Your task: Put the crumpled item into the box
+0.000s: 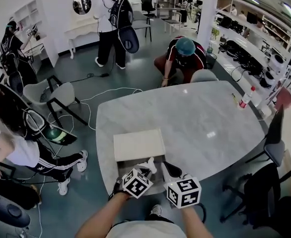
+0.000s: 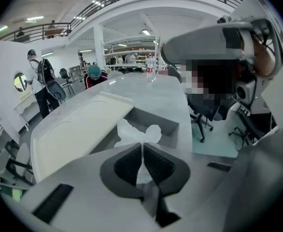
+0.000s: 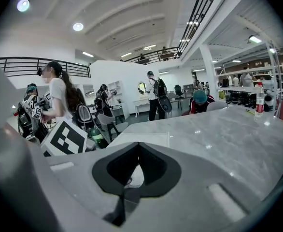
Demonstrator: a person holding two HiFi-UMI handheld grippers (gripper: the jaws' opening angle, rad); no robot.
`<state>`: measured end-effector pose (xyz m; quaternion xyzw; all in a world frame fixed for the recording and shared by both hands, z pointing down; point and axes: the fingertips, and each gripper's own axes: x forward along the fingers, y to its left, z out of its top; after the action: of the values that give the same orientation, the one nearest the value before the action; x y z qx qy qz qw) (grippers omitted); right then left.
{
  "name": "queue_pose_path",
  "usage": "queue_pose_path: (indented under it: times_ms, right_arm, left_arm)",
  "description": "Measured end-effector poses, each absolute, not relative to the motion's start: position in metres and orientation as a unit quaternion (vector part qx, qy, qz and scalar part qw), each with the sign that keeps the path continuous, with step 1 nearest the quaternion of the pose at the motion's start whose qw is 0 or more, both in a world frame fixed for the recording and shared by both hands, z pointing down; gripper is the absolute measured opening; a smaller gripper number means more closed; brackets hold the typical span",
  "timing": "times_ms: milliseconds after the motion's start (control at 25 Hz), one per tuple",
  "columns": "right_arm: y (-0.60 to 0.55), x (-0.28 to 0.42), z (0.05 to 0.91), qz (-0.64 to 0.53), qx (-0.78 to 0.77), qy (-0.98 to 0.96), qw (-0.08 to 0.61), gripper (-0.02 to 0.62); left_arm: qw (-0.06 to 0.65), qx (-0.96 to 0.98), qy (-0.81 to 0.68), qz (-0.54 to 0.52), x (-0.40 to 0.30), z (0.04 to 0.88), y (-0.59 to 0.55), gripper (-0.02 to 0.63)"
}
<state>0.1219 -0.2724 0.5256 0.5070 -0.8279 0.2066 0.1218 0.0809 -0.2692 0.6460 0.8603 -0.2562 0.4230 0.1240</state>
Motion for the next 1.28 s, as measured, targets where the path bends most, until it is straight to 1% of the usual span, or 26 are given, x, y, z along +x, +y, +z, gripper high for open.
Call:
queue_pose_path:
  times_ms: [240, 560, 1080, 1280]
  right_arm:
    - [-0.279, 0.133, 0.525, 0.21, 0.487, -0.838, 0.128, 0.005]
    - [-0.28, 0.143, 0.531, 0.212, 0.473, -0.846, 0.129, 0.005]
    - [-0.279, 0.152, 0.53, 0.212, 0.47, -0.848, 0.126, 0.005]
    - [-0.275, 0.145, 0.529, 0.214, 0.471, -0.847, 0.125, 0.005]
  left_arm:
    - [0.134, 0.842, -0.256, 0.455, 0.088, 0.657, -0.273, 0.018]
    - [0.128, 0.832, -0.246, 0.481, 0.096, 0.67, -0.269, 0.018]
    - [0.129, 0.829, -0.253, 0.481, 0.101, 0.672, -0.269, 0.02]
    - [0.147, 0.837, -0.258, 0.459, 0.095, 0.663, -0.266, 0.02]
